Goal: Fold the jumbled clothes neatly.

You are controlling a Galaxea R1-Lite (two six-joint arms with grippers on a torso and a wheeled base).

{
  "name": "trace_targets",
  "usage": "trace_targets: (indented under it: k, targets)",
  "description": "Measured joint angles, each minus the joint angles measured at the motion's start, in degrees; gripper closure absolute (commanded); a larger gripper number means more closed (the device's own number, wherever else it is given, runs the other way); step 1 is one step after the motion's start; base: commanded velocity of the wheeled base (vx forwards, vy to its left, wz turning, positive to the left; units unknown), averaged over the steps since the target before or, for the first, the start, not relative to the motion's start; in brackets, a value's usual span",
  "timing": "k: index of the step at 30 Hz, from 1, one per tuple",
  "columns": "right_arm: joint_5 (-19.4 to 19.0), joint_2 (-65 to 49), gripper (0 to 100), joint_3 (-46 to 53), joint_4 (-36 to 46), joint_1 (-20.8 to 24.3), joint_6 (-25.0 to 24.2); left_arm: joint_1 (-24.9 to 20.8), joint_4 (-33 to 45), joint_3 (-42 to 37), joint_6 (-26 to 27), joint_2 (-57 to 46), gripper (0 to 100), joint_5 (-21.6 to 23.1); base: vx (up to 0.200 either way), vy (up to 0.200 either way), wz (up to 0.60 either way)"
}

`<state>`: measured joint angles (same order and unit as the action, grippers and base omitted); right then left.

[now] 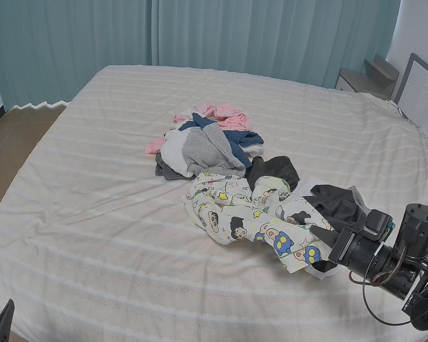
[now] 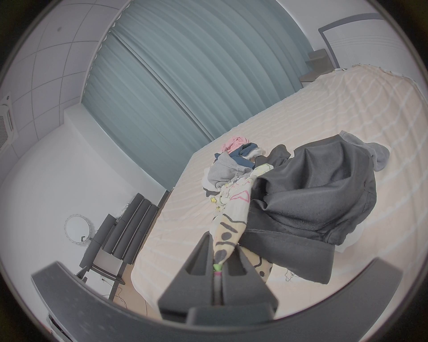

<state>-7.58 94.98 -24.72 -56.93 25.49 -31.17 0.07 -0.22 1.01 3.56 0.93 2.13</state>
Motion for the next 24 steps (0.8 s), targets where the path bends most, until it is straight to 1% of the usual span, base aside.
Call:
trace_targets:
  k: [6, 7, 11, 17, 21, 24]
  targets:
    - [-0.9, 3.3, 100, 0.5, -0.4, -2.6, 0.1, 0.0, 0.0, 0.0, 0.0, 0.0, 0, 0.2, 0.0, 0.0, 0.0]
    - [-1.0, 4.4, 0, 0.4, -0.6, -3.2, 0.1, 0.0, 0.0, 0.0, -0.1, 0.0, 0, 0.2, 0.0, 0.0, 0.0]
    - [-1.3, 10.6, 0, 0.0, -3.4, -5.9, 0.2, 0.0, 0.0, 0.0, -0.3, 0.0, 0, 0.3, 0.0, 0.0, 0.0]
    - [-1.5, 21.4, 0, 0.5, -10.9, -8.9, 0.3, 0.0, 0.1, 0.0, -1.0, 0.0, 0, 0.3, 0.0, 0.0, 0.0]
    - [-1.5, 26.8, 0, 2.1, -14.2, -9.5, 0.5, 0.0, 0.2, 0.0, -1.7, 0.0, 0, 0.3, 0.0, 0.0, 0.0]
    - [-1.5, 28.9, 0, 3.3, -14.6, -8.5, 0.6, 0.0, 0.2, 0.0, -1.9, 0.0, 0, 0.3, 0.0, 0.0, 0.0]
